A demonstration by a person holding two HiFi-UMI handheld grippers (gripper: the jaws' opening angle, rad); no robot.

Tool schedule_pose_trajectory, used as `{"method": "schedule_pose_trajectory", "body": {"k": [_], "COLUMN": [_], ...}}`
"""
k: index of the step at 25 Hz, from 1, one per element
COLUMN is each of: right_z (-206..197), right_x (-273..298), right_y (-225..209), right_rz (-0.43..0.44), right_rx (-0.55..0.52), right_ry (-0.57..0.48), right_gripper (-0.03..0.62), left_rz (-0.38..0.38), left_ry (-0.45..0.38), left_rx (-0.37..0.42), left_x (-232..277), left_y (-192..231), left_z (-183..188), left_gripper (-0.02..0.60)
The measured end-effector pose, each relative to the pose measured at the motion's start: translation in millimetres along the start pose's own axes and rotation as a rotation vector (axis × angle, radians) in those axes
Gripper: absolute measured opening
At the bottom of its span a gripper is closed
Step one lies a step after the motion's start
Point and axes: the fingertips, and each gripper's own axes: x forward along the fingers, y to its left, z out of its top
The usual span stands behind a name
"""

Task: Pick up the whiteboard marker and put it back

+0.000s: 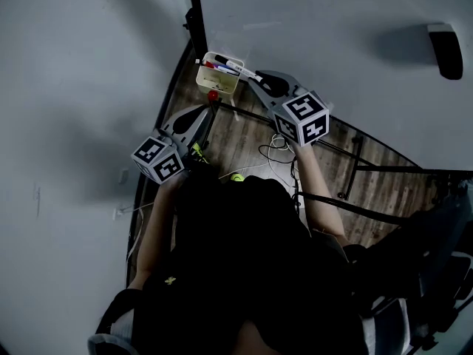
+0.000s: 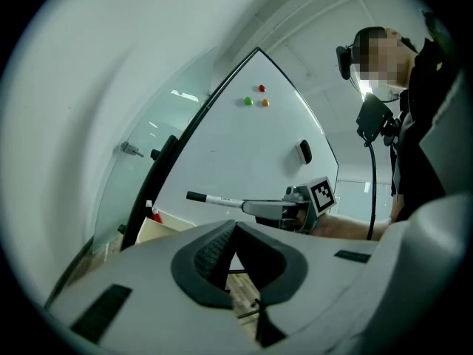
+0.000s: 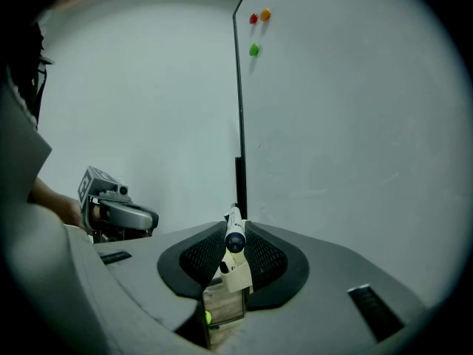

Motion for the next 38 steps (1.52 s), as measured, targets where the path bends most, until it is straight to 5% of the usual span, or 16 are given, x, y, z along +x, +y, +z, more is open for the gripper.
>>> {"method": "schedule_pose_trajectory", "body": {"k": [38], "right_z": [-13], "right_x": [28], "right_y": [9], "right_rz": [0.071], "right_rx": [0.007], "right_ry": [0.063], "right_gripper": [0.077], "left_rz": [0.027], "left_ry": [-0.023], "left_rx": [-0.056], "left_x": [-15], "left_y": [6], "left_z": [4], "left_gripper": [0.002]}}
